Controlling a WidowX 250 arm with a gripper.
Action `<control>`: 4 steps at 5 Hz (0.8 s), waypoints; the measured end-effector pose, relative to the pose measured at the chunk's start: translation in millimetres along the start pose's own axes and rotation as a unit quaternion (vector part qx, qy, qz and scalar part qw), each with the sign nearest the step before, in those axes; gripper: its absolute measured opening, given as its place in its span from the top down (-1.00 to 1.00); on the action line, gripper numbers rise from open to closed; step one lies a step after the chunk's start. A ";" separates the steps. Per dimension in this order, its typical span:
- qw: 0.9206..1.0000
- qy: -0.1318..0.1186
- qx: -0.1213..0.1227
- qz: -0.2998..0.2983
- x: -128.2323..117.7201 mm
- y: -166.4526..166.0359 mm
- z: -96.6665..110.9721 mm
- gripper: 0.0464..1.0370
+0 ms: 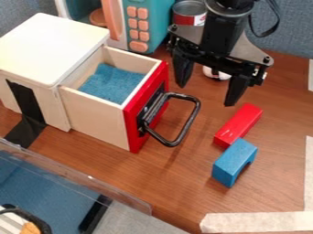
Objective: Take the white object and put it on the drawer
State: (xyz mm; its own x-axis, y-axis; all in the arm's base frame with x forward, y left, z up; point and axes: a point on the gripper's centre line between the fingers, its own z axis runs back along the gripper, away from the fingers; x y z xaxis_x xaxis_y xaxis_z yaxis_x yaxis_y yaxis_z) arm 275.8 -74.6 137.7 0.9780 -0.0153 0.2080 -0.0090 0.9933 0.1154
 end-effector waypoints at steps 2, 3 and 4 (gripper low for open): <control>0.998 0.024 -0.002 -0.065 12.1 -0.7 -26.8 -0.93; 0.998 -0.003 -0.004 -0.065 29.4 -2.8 -37.9 -0.93; 0.999 -0.036 -0.010 -0.015 45.5 5.9 -44.6 -0.93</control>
State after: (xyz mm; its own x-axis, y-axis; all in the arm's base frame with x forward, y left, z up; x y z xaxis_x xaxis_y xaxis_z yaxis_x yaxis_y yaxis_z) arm 329.5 -64.3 104.6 0.9605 -0.0530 0.2733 0.0253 0.9942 0.1041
